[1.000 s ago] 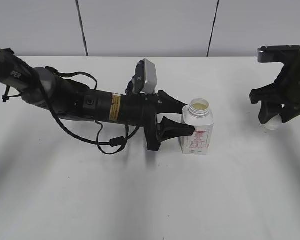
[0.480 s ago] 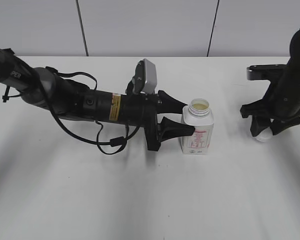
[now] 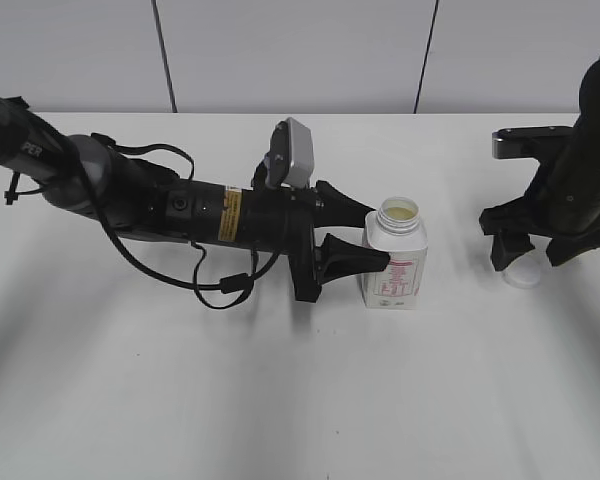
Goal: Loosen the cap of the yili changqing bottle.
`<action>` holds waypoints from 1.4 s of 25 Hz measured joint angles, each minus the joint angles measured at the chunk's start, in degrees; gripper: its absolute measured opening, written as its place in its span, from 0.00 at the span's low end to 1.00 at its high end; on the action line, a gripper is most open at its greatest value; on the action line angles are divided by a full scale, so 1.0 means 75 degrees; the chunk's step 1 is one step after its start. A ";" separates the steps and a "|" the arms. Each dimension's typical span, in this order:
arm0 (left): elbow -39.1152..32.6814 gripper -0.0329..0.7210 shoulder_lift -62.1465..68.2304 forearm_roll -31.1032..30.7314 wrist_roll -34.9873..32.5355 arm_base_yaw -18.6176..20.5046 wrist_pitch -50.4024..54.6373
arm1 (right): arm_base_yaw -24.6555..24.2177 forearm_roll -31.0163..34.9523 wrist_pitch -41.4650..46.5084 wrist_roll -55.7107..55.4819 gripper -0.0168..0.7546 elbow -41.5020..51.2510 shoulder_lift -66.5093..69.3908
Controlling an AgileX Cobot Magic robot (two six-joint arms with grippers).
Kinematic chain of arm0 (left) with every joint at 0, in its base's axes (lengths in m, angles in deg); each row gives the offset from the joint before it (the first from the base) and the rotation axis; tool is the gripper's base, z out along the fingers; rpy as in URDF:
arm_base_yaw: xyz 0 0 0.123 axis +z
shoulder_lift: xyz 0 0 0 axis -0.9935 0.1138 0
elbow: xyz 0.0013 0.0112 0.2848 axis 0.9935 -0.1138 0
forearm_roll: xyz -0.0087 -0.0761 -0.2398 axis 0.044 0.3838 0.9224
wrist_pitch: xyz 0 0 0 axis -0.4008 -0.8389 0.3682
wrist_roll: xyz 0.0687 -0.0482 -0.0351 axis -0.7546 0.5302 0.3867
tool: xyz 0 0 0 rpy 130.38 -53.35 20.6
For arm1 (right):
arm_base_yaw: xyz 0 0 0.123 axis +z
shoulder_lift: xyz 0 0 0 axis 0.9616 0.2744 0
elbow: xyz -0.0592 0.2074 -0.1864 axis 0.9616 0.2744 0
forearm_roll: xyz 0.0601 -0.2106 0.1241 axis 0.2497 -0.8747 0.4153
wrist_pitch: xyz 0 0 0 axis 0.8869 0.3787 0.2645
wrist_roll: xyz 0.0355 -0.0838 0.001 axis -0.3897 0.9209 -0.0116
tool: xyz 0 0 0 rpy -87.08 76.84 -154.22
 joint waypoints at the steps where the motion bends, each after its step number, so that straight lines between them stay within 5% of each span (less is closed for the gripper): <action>1: 0.0000 0.59 0.0000 0.0000 0.0000 0.0000 0.0000 | 0.0000 0.0000 0.0000 0.0000 0.77 0.0000 0.0000; 10: -0.0008 0.78 0.0000 -0.0249 0.0172 0.0177 0.0049 | 0.0000 0.0047 0.0000 0.0000 0.78 0.0000 0.0000; 25: -0.0008 0.77 -0.1101 -0.2583 0.1321 0.1221 0.0567 | 0.0000 0.0473 0.0200 0.0064 0.78 0.0000 -0.0504; 35: -0.0008 0.62 -0.2254 -0.2411 0.1369 0.1273 0.5454 | 0.0000 0.0481 0.0200 0.0066 0.78 -0.0440 -0.1242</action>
